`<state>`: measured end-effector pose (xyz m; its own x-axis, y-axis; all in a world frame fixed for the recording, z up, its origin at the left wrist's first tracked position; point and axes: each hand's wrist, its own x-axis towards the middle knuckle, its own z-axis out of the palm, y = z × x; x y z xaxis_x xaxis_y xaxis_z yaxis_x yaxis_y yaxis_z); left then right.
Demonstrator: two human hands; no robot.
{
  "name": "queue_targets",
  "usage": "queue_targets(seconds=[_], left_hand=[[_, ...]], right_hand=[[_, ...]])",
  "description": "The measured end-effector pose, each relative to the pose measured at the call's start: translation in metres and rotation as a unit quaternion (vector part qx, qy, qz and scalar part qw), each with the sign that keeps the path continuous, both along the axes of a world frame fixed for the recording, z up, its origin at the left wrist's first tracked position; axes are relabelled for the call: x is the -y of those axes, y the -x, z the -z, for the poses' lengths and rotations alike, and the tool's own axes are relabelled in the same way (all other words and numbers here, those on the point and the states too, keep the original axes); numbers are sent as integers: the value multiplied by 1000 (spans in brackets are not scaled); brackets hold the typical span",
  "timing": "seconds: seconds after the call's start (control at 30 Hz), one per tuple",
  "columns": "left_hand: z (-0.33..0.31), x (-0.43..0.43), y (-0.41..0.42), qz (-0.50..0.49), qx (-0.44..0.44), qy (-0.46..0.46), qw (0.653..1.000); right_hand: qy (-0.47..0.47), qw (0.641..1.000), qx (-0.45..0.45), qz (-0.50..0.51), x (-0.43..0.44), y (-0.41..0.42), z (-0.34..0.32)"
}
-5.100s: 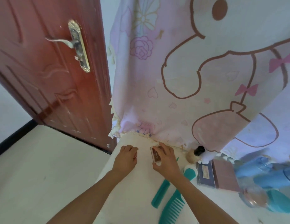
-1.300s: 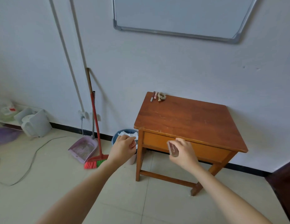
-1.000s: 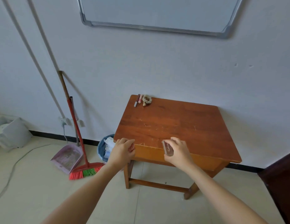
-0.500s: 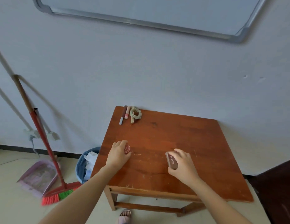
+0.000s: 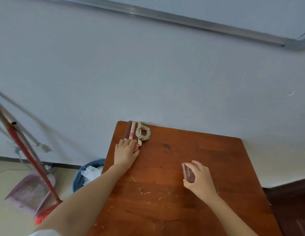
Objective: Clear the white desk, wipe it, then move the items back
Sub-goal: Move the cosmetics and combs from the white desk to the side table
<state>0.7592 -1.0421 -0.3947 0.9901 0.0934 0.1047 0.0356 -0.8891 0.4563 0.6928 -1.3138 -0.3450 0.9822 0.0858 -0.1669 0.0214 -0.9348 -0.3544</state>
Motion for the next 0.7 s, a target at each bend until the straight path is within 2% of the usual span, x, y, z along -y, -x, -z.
queue_targets(seconds=[0.27,0.4,0.7], left_hand=[[-1,-2,-3,1,-30,-41,999],[-3,-3,17,-30,-16,-27,999],[16,-6,77,-95,-133,-35,986]], right_hand=[[-9,999,-4,-38,-6,-37,-1],[-18,997,-14,-70,-17,-49,4],[-24,992,-21,-120,-62,-76,23]])
